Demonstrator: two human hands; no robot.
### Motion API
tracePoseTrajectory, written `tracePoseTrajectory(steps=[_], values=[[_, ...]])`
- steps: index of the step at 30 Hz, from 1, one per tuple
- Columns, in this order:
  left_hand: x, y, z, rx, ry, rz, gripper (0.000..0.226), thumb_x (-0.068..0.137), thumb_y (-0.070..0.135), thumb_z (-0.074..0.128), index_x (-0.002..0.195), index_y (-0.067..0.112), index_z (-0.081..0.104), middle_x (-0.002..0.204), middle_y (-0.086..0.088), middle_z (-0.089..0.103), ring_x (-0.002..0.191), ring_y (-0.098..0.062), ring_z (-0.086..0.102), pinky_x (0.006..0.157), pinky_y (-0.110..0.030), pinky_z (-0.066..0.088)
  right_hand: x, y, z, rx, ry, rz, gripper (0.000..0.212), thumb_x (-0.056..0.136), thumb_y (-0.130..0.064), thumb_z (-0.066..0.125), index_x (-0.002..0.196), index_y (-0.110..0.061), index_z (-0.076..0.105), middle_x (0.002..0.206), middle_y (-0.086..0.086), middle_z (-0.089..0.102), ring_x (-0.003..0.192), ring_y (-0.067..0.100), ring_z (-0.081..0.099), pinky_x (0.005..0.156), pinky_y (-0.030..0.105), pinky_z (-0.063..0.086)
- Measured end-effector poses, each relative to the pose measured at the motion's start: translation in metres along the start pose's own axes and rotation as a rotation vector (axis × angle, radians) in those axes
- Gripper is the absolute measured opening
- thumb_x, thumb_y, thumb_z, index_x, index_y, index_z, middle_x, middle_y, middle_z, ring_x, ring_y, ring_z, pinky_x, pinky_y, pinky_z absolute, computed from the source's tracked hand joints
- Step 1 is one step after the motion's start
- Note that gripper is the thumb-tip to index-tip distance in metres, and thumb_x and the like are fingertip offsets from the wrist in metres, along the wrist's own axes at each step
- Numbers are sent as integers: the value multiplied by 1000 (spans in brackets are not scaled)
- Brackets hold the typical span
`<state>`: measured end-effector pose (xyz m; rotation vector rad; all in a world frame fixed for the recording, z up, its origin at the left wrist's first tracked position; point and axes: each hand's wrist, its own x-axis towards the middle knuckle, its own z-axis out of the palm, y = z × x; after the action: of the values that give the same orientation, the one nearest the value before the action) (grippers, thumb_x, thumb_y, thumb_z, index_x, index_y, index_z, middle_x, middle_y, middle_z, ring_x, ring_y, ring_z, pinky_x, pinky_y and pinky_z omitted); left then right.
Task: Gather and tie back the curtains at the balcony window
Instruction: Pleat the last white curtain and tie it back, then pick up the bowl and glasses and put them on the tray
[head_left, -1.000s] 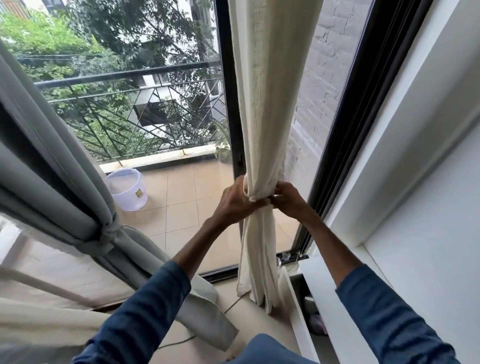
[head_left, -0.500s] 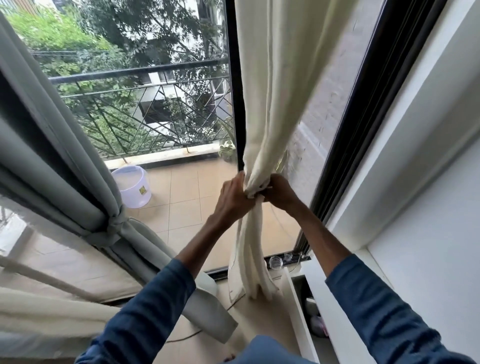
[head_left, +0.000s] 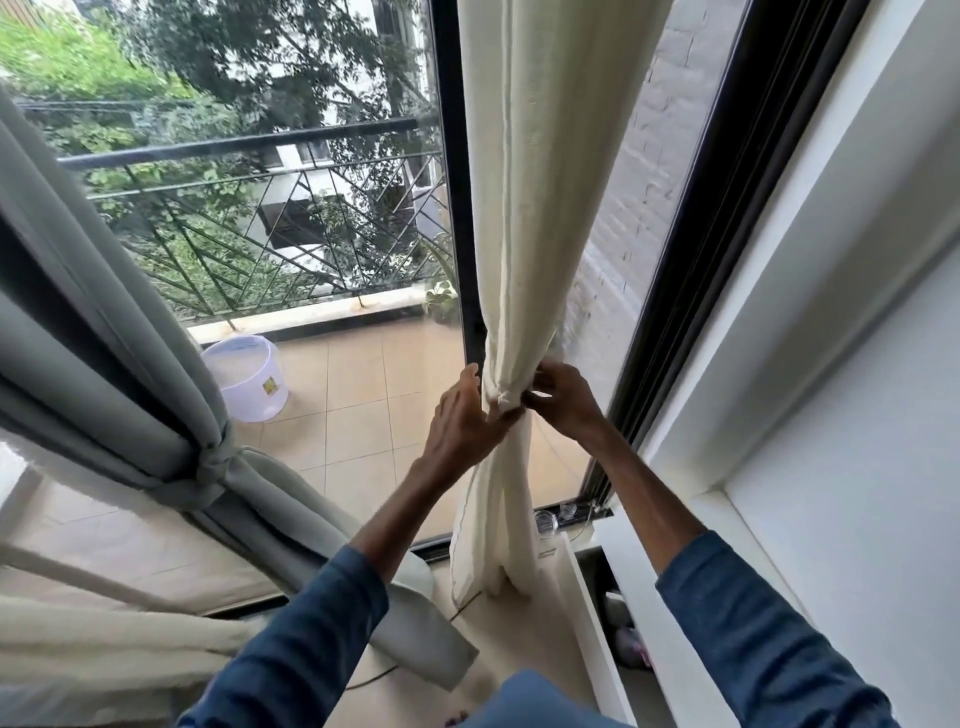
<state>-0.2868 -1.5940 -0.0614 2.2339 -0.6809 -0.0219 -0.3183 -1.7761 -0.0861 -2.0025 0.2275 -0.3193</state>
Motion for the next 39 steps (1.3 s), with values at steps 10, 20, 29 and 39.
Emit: tracePoseTrajectory(steps=[10,20,29,39], values=[[-23,-20,10,212,-190,-117,62,85,70,57,108,14,49,106,-11,65,97,-35,61,72,-38,47,-17,35,-2,110,70,120,49,79,3,82,125,0,65,115,12,72,107,20,70,98,33,56],[-80,-51,51,349,-618,-221,43,88,51,64,67,18,46,77,-5,54,79,-32,55,64,-36,44,-94,72,20,251,202,446,23,90,5,67,91,-16,77,90,5,80,83,17,74,65,33,60],[-82,-33,92,248,-689,-11,28,86,36,62,101,14,70,103,-7,74,94,-28,69,78,-37,57,-150,100,33,264,232,642,22,91,5,65,87,-14,76,84,4,80,73,19,74,54,27,54],[-52,-15,169,242,-775,-14,24,84,30,55,102,19,67,102,-8,72,93,-29,69,75,-38,59,-158,152,15,343,339,808,18,89,4,65,98,-8,74,85,9,79,68,18,74,53,27,52]])
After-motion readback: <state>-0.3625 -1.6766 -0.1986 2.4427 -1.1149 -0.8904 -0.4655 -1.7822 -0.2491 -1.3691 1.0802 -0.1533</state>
